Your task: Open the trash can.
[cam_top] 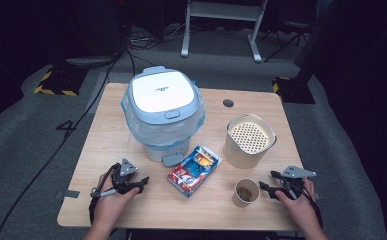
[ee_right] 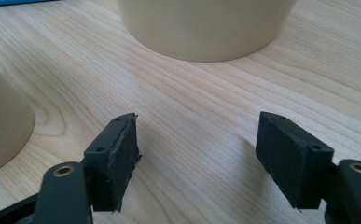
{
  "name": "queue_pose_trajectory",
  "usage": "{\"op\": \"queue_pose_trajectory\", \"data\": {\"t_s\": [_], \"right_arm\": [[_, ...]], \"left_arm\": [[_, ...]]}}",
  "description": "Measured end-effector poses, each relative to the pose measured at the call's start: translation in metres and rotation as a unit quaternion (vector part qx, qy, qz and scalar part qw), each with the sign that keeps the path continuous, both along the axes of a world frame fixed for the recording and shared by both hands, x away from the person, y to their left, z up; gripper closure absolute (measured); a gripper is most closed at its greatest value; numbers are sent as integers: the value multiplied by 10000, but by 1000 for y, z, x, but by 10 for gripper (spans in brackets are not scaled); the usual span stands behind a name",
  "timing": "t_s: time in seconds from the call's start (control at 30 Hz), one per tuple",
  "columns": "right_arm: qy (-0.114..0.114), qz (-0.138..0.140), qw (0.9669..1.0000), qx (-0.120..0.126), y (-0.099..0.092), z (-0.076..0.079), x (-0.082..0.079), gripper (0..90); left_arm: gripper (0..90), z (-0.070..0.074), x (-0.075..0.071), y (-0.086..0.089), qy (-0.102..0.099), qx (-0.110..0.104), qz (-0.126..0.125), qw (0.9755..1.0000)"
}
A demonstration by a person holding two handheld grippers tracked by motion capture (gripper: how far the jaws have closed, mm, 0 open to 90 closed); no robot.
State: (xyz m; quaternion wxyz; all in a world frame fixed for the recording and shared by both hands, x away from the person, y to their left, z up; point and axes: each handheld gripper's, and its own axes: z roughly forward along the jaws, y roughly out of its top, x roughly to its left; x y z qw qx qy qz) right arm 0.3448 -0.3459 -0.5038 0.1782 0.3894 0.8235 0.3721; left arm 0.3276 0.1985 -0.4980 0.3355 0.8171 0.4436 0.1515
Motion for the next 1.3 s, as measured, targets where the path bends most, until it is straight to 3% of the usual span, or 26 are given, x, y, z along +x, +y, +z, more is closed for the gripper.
{"op": "queue_pose_trajectory", "data": {"t_s": [0.1, 0.23, 0.57, 0.67, 0.77, 1.0, 1.17, 1.3], "right_arm": [[0, 0, 10000, 1, 0, 0, 0, 299], [-1, 0, 10000, 0, 0, 0, 0, 299], [4, 53, 10000, -2, 0, 0, 1, 299], [-2, 98, 10000, -2, -1, 0, 2, 304], [-2, 101, 9999, 0, -1, 0, 3, 306], [-14, 162, 9999, -14, -1, 0, 4, 312], [-61, 286, 9996, 15, -1, 0, 2, 390], [-61, 322, 9995, 21, -1, 0, 2, 416]], "left_arm": [[436, 3, -1, 0, 45, -96, -6, 9999], [459, 11, -4, 1, -47, -263, -122, 9996], [558, 30, -3, 3, -37, -497, -496, 9975], [592, 42, -4, 4, -101, -644, -695, 9955], [605, 49, -5, 4, -181, -657, -767, 9947], [626, 73, -5, -2, -376, -811, -1064, 9903], [636, 93, -1, -7, -543, -812, -1334, 9862], [637, 103, 1, -7, -644, -926, -1337, 9846]]}}
